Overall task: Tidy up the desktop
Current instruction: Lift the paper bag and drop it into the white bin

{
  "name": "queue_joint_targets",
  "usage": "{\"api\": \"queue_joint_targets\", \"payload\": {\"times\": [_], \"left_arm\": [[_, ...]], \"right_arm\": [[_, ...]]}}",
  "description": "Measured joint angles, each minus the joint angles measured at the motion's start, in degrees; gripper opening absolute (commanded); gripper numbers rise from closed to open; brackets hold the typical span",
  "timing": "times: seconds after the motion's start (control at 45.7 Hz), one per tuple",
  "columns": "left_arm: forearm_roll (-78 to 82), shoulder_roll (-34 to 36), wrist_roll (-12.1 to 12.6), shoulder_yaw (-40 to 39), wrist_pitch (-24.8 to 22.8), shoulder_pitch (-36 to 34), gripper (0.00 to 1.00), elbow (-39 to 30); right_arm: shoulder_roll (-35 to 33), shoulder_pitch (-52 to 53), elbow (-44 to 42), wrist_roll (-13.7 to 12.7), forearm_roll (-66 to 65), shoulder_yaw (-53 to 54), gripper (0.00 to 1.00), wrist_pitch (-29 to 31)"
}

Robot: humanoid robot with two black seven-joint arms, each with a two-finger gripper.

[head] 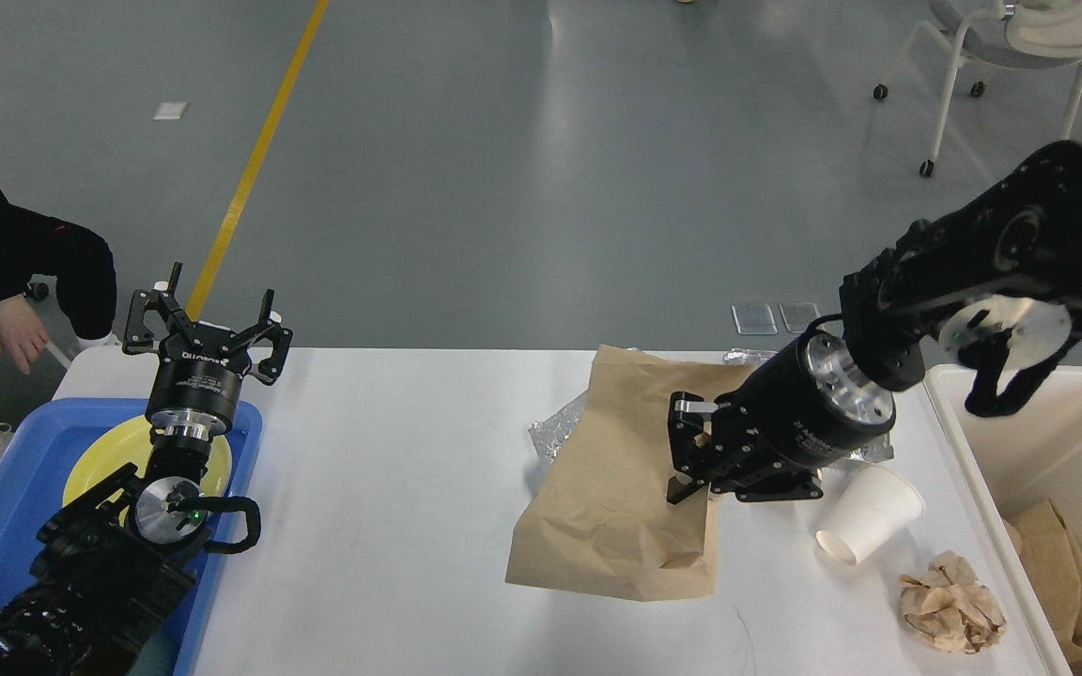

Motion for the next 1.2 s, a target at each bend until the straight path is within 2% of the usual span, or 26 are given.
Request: {"api": "queue_joint_targets", "payload": {"times": [0.109, 0.241, 0.328, 0.46, 0.613, 0.766, 0.941, 1.116, 1.138, 1.16, 1.182, 1.204], "left_arm": [[0.0, 0.0, 0.0, 0.0, 0.0, 0.0, 0.97, 0.0], [0.0, 0.0, 0.0, 0.0, 0.0, 0.0, 0.97, 0.0], [0.0, 0.0, 0.0, 0.0, 0.0, 0.0, 0.97, 0.0], [0.0, 0.0, 0.0, 0.0, 0.0, 0.0, 0.97, 0.0], [0.0, 0.0, 0.0, 0.0, 0.0, 0.0, 0.97, 0.0], [0.0, 0.0, 0.0, 0.0, 0.0, 0.0, 0.97, 0.0], [0.0, 0.0, 0.0, 0.0, 0.0, 0.0, 0.97, 0.0], [0.0, 0.0, 0.0, 0.0, 0.0, 0.0, 0.97, 0.0], [0.0, 0.0, 0.0, 0.0, 0.0, 0.0, 0.97, 0.0], [0.0, 0.0, 0.0, 0.0, 0.0, 0.0, 0.97, 0.0], [0.0, 0.0, 0.0, 0.0, 0.0, 0.0, 0.97, 0.0], [0.0, 0.0, 0.0, 0.0, 0.0, 0.0, 0.97, 0.0]], "right_arm": [[0.3, 4.9, 0.0, 0.0, -2.8, 0.1, 0.0, 2.6], [0.2, 6.1, -0.2, 0.0, -3.5, -1.6, 0.0, 1.9], [0.1, 4.1, -1.1, 0.0, -3.5, -5.5, 0.0, -1.2], [-0.9, -7.2, -7.3, 0.0, -2.9, -15.4, 0.0, -10.2], [-9.4, -27.8, -24.5, 0.0, -0.3, -23.2, 0.0, -20.0], [-20.9, -46.9, -45.3, -0.1, 2.3, -23.9, 0.0, -22.3], [-29.1, -67.4, -67.4, -0.1, 7.1, -19.4, 0.0, -25.1], [-31.0, -91.2, -85.5, -0.1, 10.3, -8.8, 0.0, -38.1], [-30.7, -93.3, -86.8, -0.2, 10.3, -7.2, 0.24, -39.6], [-30.2, -95.6, -88.2, -0.3, 10.4, -5.4, 0.74, -41.3], [-29.6, -97.0, -89.1, -0.4, 10.4, -3.9, 1.0, -42.4], [-29.0, -98.3, -89.8, -0.5, 10.4, -2.6, 0.96, -43.4]]}}
